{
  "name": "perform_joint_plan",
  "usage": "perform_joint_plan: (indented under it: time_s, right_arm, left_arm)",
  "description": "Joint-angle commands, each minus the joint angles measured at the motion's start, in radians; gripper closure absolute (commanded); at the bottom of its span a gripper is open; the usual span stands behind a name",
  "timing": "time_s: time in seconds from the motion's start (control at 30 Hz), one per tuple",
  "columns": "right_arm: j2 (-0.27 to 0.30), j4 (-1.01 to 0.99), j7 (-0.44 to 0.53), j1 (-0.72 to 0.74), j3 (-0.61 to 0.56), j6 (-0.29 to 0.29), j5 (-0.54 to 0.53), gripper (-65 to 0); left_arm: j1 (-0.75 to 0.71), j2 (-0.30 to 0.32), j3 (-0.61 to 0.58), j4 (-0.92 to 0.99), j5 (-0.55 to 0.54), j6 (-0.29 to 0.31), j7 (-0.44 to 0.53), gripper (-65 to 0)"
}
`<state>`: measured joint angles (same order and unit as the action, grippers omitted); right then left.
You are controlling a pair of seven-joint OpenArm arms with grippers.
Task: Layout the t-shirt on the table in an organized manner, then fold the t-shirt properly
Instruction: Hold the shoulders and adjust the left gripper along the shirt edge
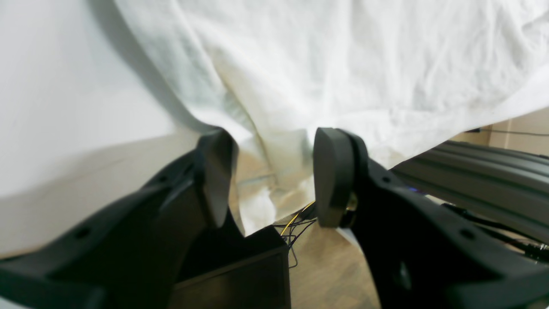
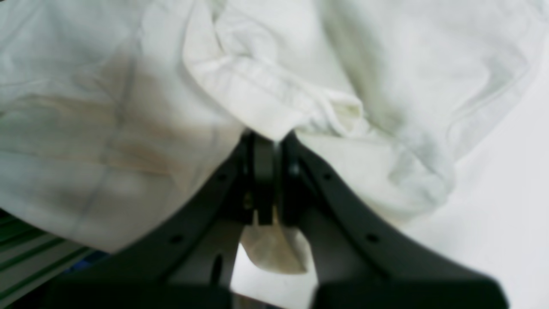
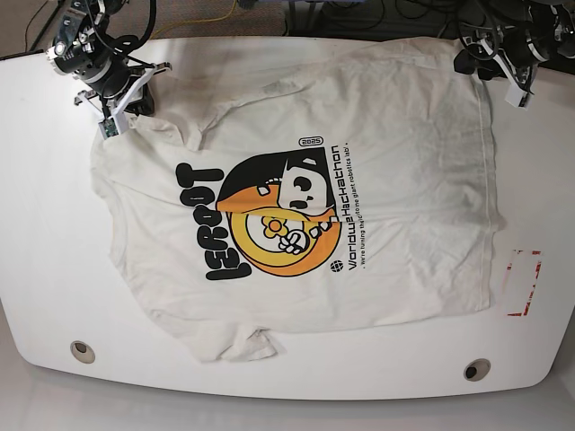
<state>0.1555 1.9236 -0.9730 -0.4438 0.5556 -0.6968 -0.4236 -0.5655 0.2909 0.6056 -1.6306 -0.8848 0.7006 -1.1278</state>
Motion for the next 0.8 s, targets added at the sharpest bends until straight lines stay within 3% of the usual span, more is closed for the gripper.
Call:
perform_joint_plan:
  time_s: [0.0, 0.3, 0.77]
  right_arm:
    - [0.011, 0.021, 0.016, 0.001, 0.007, -0.001, -0.014, -2.4]
    - [0.011, 0.021, 0.016, 0.004, 0.007, -0.001, -0.014, -2.4]
    - [0.009, 0.024, 0.016, 0.006, 0.007, -0.001, -0.017, -2.2]
  left_arm:
    - [-0.012, 0.008, -0.002, -0.004, 0.031, -0.002, -0.028, -26.7]
    - [-0.012, 0.008, -0.019, -0.004, 0.032, -0.002, -0.028, -1.1]
    - [-0.012, 0.009, 0.003, -0.107, 0.031, -0.002, -0.022, 0.0]
